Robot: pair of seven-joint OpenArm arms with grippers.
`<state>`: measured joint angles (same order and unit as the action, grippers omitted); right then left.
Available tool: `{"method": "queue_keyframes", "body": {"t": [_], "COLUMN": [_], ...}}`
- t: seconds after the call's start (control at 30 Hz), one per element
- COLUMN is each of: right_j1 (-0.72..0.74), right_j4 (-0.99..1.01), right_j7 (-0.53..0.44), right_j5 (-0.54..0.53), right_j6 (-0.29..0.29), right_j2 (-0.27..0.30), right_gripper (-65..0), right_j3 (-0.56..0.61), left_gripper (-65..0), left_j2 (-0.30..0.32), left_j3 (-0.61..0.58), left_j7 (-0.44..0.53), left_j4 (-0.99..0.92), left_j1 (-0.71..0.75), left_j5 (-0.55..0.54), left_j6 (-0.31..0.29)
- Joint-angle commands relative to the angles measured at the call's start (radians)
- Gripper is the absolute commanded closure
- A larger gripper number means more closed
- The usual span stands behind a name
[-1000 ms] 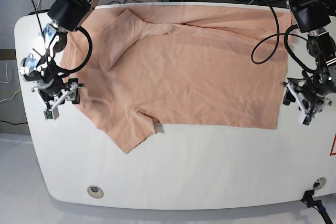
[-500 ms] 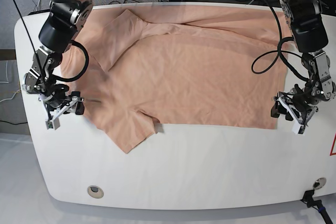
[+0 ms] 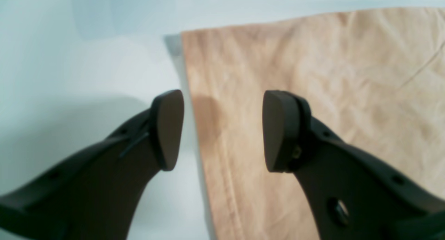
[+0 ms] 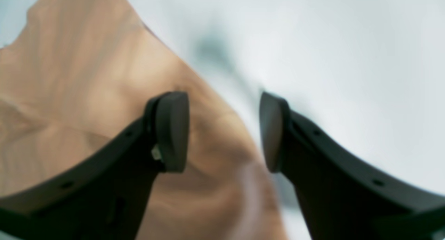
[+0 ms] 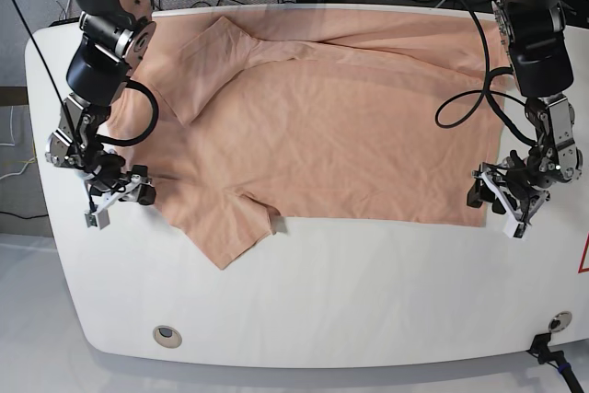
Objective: Fold the T-shirt properly
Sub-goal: 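Release the corners and move both grippers out over the shirt's hem side, then lower both grippers and pinch the hem corners of the shirt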
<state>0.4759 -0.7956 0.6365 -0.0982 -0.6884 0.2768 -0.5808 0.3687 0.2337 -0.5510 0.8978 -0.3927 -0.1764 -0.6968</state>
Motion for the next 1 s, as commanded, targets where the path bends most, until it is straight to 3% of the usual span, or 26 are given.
{"method": "queue_keyframes", "body": {"t": [0.0,0.3,0.5,0.63,0.97], "right_j1": [0.011,-0.026,-0.029,-0.029,-0.027], "right_j4": [-0.015,-0.020,-0.021,-0.021,-0.021], "right_j7": [-0.016,-0.013,-0.013,-0.013,-0.013], "right_j5": [-0.015,-0.015,-0.022,-0.022,-0.022], "right_j6": [-0.010,-0.010,-0.010,-0.010,-0.010], "right_j2": [0.006,-0.050,-0.055,-0.055,-0.049], "right_gripper": [-31.8,-31.6,-31.4,-31.4,-31.4], "right_j3": [0.000,0.003,0.095,0.095,0.095], "left_gripper": [-33.6,-33.6,-33.6,-33.7,-33.7], "left_j2": [0.014,0.017,0.022,0.034,0.029], "left_j3": [0.003,0.005,0.003,-0.001,-0.010], "left_j7": [0.033,0.045,0.096,0.151,0.171], "left_j4": [0.014,0.011,-0.073,-0.177,-0.227], "left_j1": [-0.027,-0.025,-0.030,-0.061,-0.084], "left_j5": [-0.016,-0.016,-0.015,-0.015,-0.015], "left_j6": [-0.001,-0.001,-0.001,0.042,0.042]}}
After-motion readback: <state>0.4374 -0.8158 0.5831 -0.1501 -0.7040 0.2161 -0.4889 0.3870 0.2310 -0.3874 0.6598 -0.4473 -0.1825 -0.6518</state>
